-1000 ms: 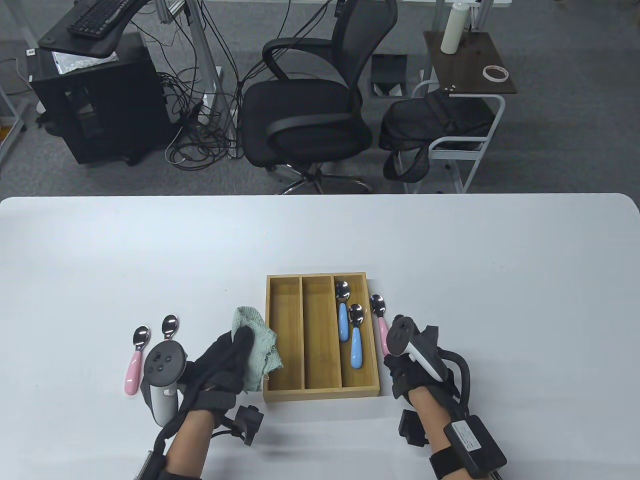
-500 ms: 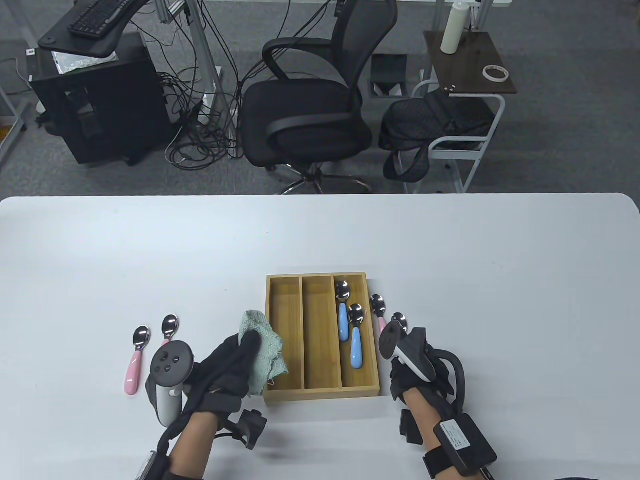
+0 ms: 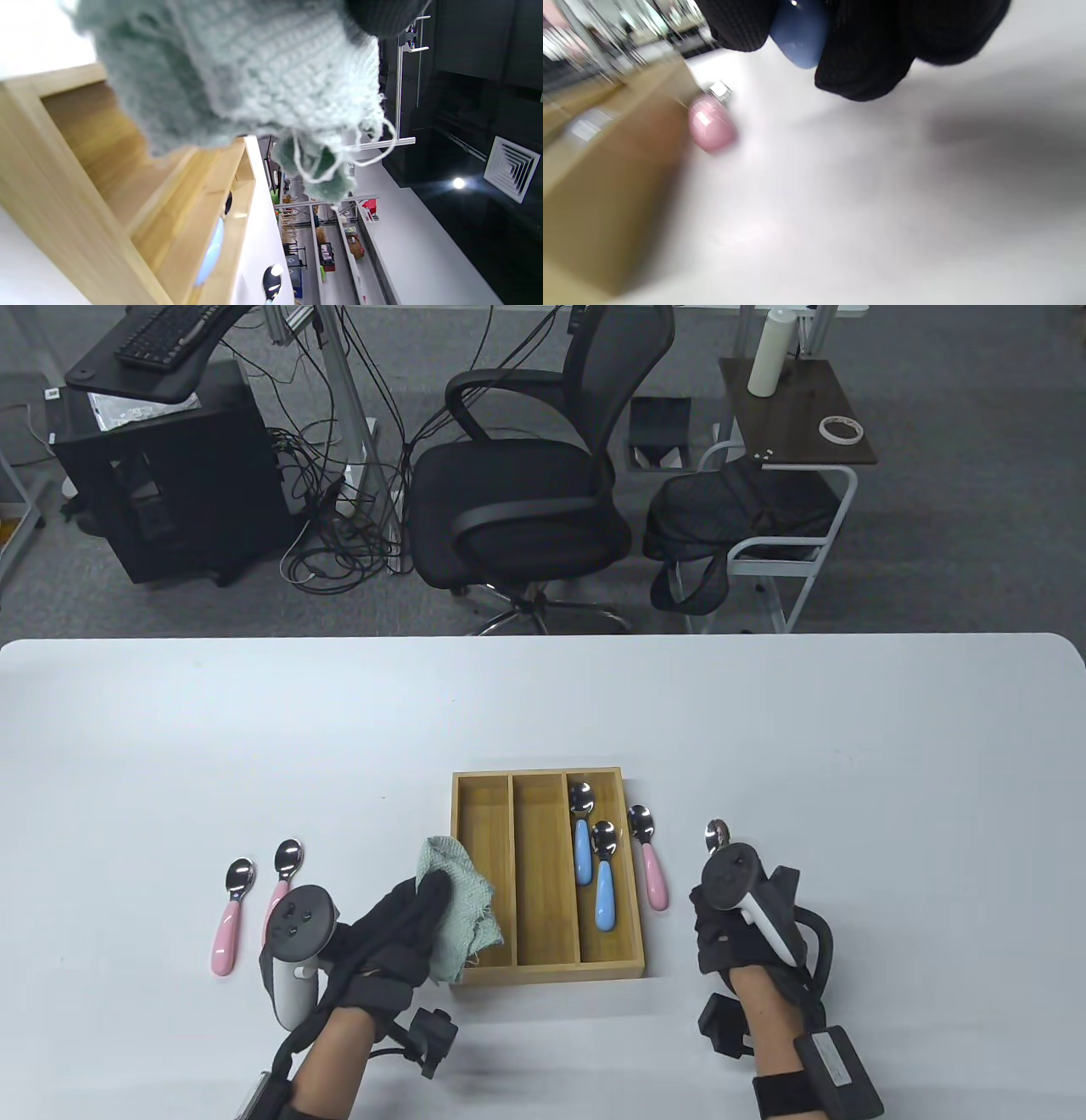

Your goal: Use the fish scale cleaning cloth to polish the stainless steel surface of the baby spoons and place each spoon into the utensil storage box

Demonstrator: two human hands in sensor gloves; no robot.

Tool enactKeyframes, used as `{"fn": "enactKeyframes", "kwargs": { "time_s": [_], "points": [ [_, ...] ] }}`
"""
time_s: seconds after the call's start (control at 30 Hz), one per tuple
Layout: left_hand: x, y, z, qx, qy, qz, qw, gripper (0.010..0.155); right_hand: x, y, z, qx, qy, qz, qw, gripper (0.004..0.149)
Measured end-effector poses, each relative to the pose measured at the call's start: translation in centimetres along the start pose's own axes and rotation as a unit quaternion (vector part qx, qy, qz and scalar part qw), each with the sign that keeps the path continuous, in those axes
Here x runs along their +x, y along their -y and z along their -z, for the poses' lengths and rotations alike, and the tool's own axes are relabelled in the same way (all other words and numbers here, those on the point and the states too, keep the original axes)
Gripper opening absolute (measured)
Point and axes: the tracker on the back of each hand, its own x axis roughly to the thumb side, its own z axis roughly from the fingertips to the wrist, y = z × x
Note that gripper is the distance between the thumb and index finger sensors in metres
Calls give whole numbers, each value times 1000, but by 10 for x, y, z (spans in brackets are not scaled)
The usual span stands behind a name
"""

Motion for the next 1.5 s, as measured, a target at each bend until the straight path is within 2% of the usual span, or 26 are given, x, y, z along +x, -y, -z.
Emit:
{"fn": "enactKeyframes", "kwargs": {
  "time_s": [0.07, 0.17, 0.27, 0.4, 0.5, 0.6, 0.87, 1.03, 1.13, 1.27, 1.5],
  "points": [
    [-1, 2, 2, -14, 6, -10, 1000, 54, 3, 10, -15, 11, 69, 94, 993, 47],
    [-2, 7, 5, -51, 17, -21, 998, 56, 16, 14, -35, 50, 165, 193, 966, 45],
    [-3, 12, 5, -75, 21, -19, 997, 58, 40, 14, -51, 50, 251, 192, 947, 45],
    [1, 18, 3, -98, 41, 15, 994, 59, 61, 7, -69, 40, 308, 134, 941, 45],
    [2, 24, 3, -115, 47, 37, 992, 59, 66, 3, -74, 54, 329, 145, 932, 45],
    [2, 31, 4, -142, 53, 55, 987, 59, 69, -1, -74, 60, 337, 126, 931, 44],
    [3, 35, 2, -136, 53, 79, 986, 59, 74, -12, -75, 113, 354, 131, 919, 44],
    [4, 39, 0, -128, 58, 101, 985, 60, 83, -22, -82, 157, 376, 130, 904, 44],
    [8, 39, -2, -83, 65, 119, 987, 56, 88, -27, -85, 163, 384, 120, 901, 44],
    [11, 38, -6, -28, 77, 186, 979, 58, 93, -32, -89, 171, 393, 121, 895, 45],
    [11, 38, -8, -28, 70, 171, 982, 58, 94, -35, -90, 160, 385, 132, 899, 47]
  ]
}}
